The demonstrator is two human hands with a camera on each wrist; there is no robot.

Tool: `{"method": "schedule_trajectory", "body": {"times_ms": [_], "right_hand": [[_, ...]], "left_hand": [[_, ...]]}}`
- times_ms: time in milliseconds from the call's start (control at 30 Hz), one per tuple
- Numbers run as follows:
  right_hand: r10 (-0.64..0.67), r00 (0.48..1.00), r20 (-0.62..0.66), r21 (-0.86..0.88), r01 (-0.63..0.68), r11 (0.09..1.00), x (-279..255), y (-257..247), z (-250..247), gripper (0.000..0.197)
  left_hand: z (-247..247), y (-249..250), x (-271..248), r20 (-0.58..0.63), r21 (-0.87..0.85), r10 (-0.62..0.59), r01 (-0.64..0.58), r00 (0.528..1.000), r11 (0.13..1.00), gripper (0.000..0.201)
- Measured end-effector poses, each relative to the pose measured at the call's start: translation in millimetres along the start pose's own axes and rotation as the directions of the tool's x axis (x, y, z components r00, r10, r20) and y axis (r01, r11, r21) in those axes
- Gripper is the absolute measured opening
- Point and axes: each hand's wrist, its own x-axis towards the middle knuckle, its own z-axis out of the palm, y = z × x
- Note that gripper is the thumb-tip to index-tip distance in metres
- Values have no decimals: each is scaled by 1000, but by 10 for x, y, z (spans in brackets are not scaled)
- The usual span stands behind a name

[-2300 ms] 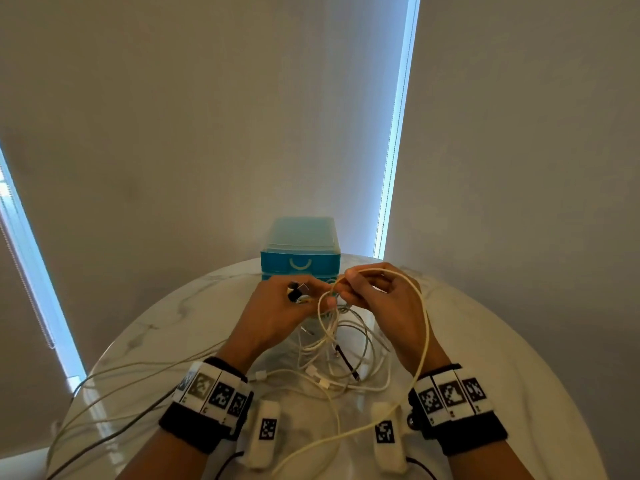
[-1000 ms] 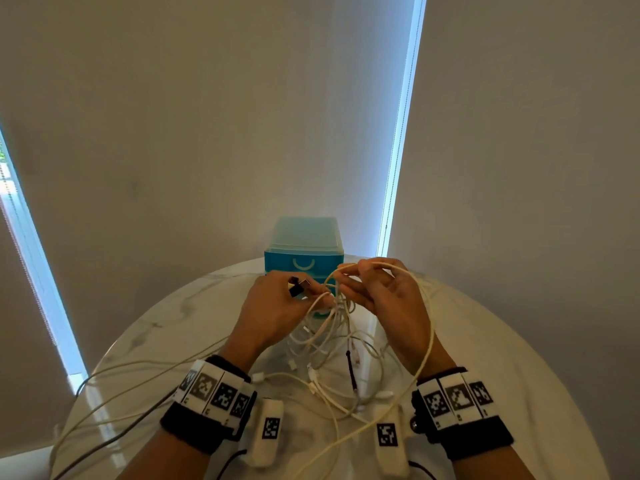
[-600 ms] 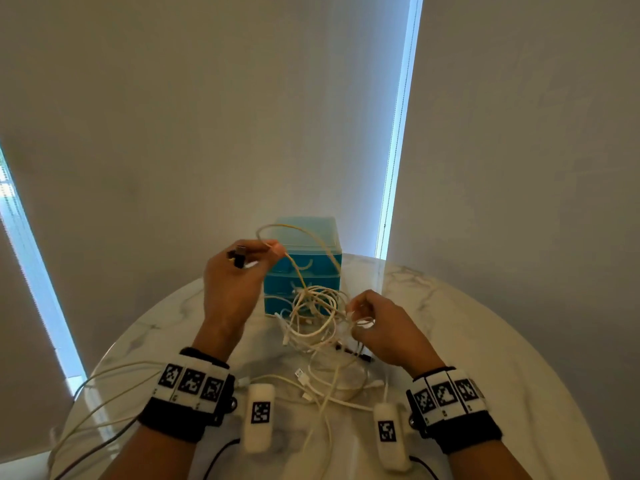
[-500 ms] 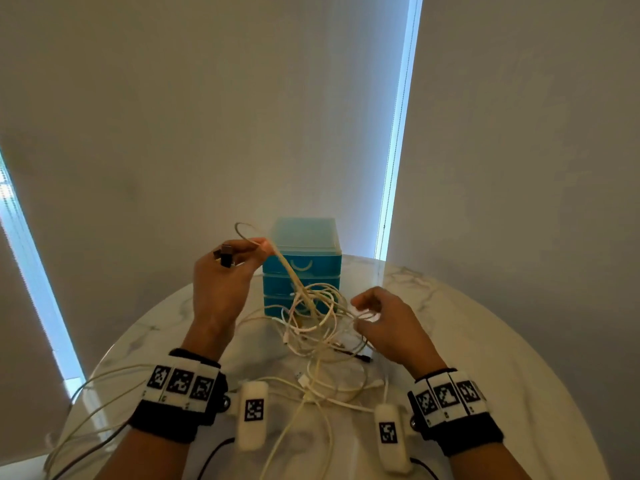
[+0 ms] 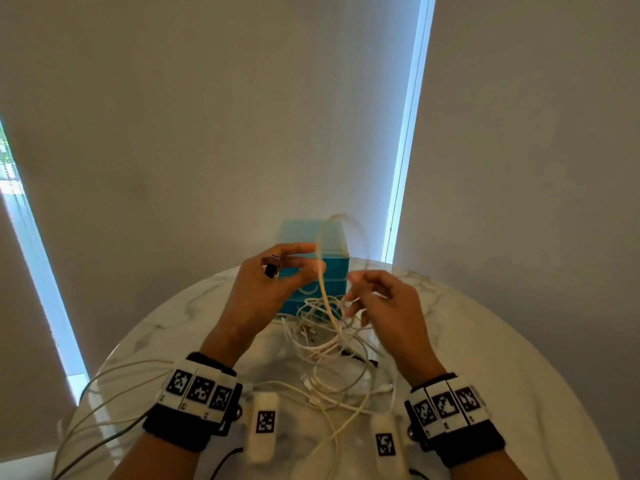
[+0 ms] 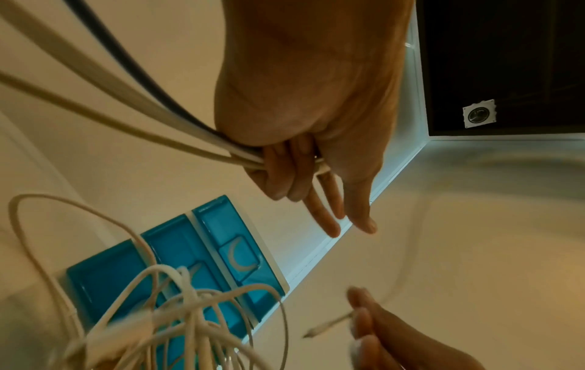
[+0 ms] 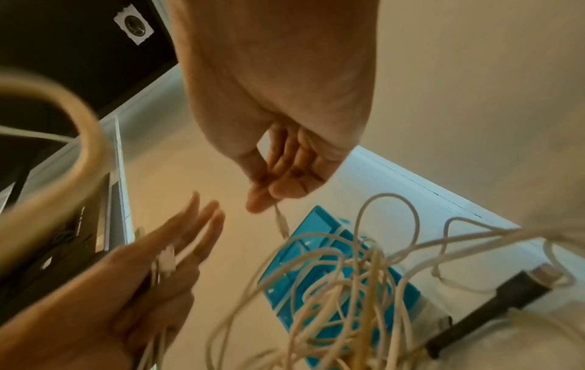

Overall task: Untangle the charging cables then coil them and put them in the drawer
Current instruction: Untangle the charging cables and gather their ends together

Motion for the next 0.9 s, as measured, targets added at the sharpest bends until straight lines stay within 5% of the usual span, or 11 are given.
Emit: {"method": "schedule_trajectory", "body": {"times_ms": [133,300,467,600,667,767,833,900], "right_hand": [[4,990,-142,252,32,967,58,-57,-199,22],[37,999,-28,397,-23,918,163,14,-345,41],[317,943,-98,449,-242,860,210,189,-468,36],[221,975,17,691,-171,702,145,-100,-381,50],[109,989,104,595,-149,790,95,-277,-189,52],[90,951,295,91,-122,988,-52,-357,158,48],[115,892,436,-196,-31,980,-137,-320,347,33],[165,777,608,-434,150,888,-163,-245,498,26]], "left_hand": [[-38,-75,2,94,112,-113,102,989,988,31],[-29,-102,9,132,180,-137,112,982,977,38],[-137,-218,83,-47,33,-173,175,984,984,37],[-294,-280,110,-76,-162,-229,215,971,963,42],[-361,-273,117,-81,-246,-234,208,969,947,43],[-424,-255,121,-72,-349,-261,221,963,911,48],[-456,-241,123,-56,-400,-281,237,958,885,54],[-487,-233,128,-42,-438,-296,249,954,864,58]]}}
